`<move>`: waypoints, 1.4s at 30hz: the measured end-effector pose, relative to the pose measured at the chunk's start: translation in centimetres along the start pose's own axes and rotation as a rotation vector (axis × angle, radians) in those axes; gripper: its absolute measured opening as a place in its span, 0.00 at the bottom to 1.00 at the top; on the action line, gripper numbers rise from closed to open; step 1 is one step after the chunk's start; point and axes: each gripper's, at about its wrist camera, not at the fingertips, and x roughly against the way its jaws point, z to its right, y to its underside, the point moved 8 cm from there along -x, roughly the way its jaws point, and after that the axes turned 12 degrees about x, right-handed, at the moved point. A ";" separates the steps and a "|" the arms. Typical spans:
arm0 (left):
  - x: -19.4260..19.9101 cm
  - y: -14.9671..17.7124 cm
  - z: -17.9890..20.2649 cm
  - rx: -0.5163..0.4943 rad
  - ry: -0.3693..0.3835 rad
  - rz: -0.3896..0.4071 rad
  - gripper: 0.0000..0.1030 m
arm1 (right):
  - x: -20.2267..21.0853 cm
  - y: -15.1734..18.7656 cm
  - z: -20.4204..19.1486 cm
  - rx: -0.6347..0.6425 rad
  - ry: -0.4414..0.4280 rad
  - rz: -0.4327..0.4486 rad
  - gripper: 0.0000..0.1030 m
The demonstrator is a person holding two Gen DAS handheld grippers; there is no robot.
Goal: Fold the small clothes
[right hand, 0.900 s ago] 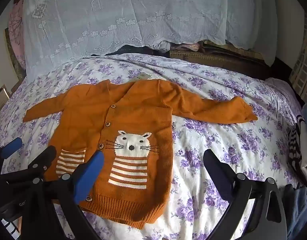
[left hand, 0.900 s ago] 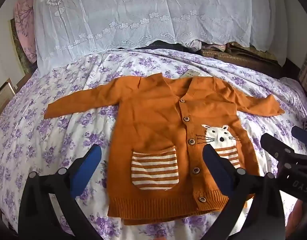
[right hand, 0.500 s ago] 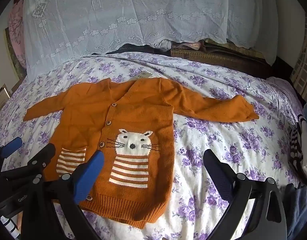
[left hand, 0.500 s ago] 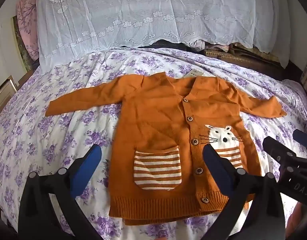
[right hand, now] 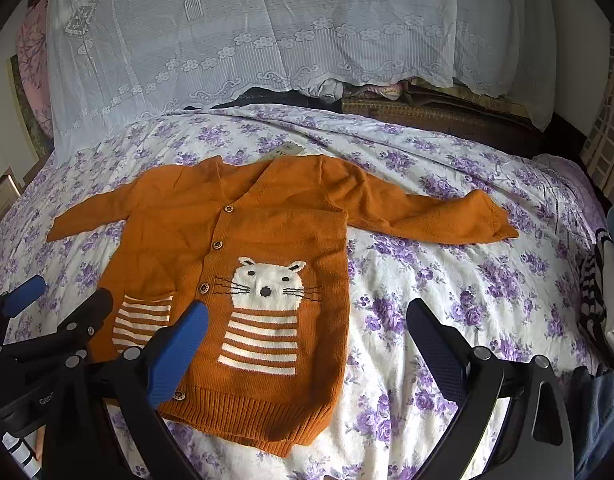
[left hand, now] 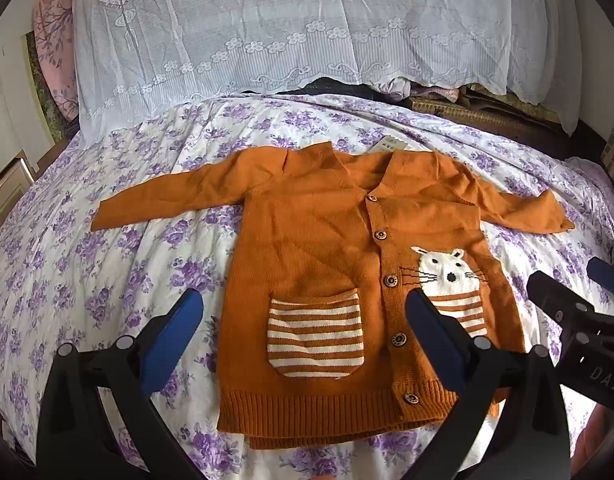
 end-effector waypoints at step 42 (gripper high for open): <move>0.0 0.0 0.1 -0.001 -0.003 -0.004 0.96 | 0.4 0.1 0.1 -0.005 -0.003 0.005 0.97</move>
